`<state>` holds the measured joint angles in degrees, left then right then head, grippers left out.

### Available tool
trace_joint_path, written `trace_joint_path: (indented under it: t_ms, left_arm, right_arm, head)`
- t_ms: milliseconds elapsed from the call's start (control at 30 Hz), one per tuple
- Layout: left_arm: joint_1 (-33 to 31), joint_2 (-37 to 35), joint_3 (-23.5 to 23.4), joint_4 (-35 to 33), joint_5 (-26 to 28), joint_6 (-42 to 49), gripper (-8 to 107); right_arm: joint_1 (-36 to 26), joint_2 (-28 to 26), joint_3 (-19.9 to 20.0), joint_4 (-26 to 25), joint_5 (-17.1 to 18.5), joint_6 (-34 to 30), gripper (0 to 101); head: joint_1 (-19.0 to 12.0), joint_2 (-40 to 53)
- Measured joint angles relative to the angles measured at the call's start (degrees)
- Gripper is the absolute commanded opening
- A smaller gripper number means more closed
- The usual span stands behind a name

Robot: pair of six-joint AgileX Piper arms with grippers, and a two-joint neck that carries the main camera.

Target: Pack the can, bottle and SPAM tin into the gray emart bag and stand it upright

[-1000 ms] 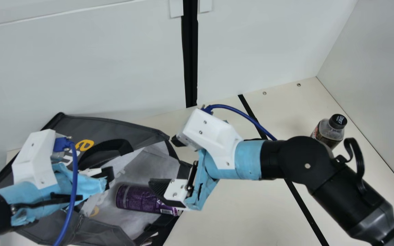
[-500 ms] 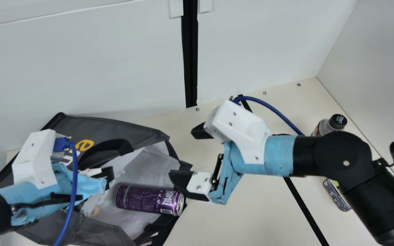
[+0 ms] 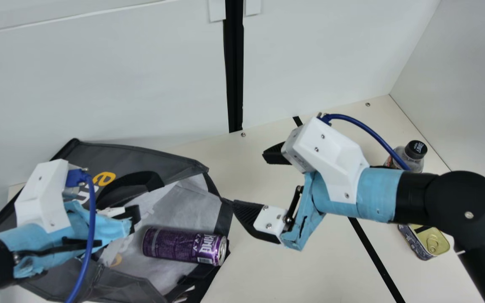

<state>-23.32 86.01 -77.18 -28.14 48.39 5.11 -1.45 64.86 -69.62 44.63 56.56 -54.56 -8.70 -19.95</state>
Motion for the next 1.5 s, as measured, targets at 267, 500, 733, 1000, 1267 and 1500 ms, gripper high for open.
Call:
trace_joint_path:
  t_ms: [267,500,733,1000,1267,1500]
  left_arm:
    - [0.0,0.0,0.0,0.0,0.0,0.0,-8]
    - [0.0,0.0,0.0,0.0,0.0,0.0,-8]
    - [0.0,0.0,0.0,0.0,0.0,0.0,-8]
    - [0.0,0.0,0.0,0.0,0.0,0.0,-8]
    - [0.0,0.0,0.0,0.0,0.0,0.0,-8]
    - [0.0,0.0,0.0,0.0,0.0,0.0,-8]
  right_arm:
    - [-0.3,-2.2,-0.7,-5.8,-1.3,3.6,95]
    - [-0.3,-3.3,-1.6,-12.0,-3.0,7.7,95]
    - [-1.5,-3.9,-2.5,-17.4,-4.0,12.3,95]
    - [-3.7,-4.0,-3.6,-22.6,-5.4,16.9,95]
    - [-7.2,-4.0,-4.8,-27.1,-5.8,20.2,95]
    - [-10.4,-4.5,-5.7,-31.2,-4.2,22.8,95]
  head:
    - [0.0,0.1]
    - [0.0,0.0]
    - [0.0,0.0]
    - [0.0,0.1]
    - [0.0,0.0]
    - [0.0,0.1]
